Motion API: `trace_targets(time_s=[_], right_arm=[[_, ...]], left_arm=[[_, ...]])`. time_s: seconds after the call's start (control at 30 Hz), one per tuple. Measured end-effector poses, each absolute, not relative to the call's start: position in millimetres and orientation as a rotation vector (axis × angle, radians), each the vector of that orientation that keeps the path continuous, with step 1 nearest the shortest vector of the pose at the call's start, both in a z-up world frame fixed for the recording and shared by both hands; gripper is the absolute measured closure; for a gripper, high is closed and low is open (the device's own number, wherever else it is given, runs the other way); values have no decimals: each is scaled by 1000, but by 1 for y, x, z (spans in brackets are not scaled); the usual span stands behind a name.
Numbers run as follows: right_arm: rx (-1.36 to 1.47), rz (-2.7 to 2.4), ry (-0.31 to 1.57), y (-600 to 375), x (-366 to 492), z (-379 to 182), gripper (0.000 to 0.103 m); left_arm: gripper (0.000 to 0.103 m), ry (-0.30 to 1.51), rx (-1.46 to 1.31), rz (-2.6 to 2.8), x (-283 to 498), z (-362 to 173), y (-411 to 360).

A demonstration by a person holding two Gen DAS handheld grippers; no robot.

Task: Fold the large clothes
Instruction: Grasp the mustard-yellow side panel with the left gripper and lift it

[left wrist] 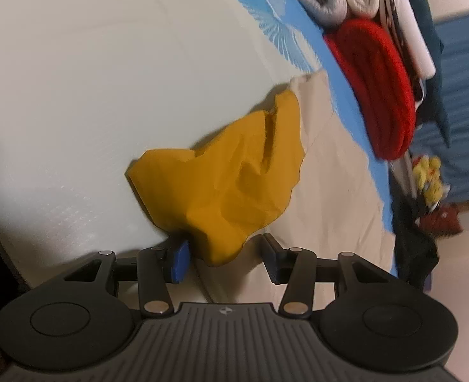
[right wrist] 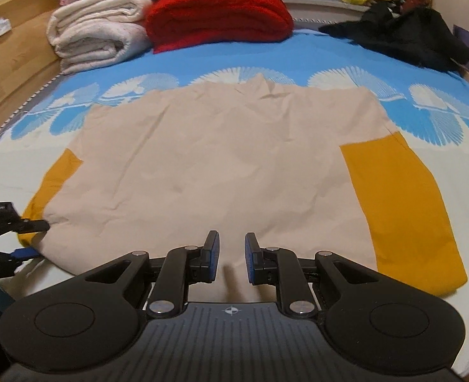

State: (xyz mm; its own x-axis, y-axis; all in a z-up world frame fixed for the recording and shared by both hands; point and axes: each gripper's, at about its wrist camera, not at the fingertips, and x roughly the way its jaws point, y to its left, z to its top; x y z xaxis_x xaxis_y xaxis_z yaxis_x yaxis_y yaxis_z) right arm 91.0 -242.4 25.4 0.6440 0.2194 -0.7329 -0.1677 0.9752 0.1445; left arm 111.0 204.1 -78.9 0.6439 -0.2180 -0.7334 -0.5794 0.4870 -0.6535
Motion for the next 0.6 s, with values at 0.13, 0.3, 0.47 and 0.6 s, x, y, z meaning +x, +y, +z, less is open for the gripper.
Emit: trace_targets(time_s=[0.13, 0.3, 0.47, 0.6], right_arm=[[62, 246, 832, -238, 89, 28, 85], [42, 274, 825, -229, 86, 28, 85], [24, 290, 825, -220, 84, 26, 85], [20, 297, 827, -216, 85, 25, 85]], left_arm=[[50, 809, -1105, 276, 103, -82, 200], [50, 728, -1194, 308, 100, -90, 201], [42, 675, -1265, 314, 102, -96, 200], [37, 659, -1263, 304, 110, -97, 200]])
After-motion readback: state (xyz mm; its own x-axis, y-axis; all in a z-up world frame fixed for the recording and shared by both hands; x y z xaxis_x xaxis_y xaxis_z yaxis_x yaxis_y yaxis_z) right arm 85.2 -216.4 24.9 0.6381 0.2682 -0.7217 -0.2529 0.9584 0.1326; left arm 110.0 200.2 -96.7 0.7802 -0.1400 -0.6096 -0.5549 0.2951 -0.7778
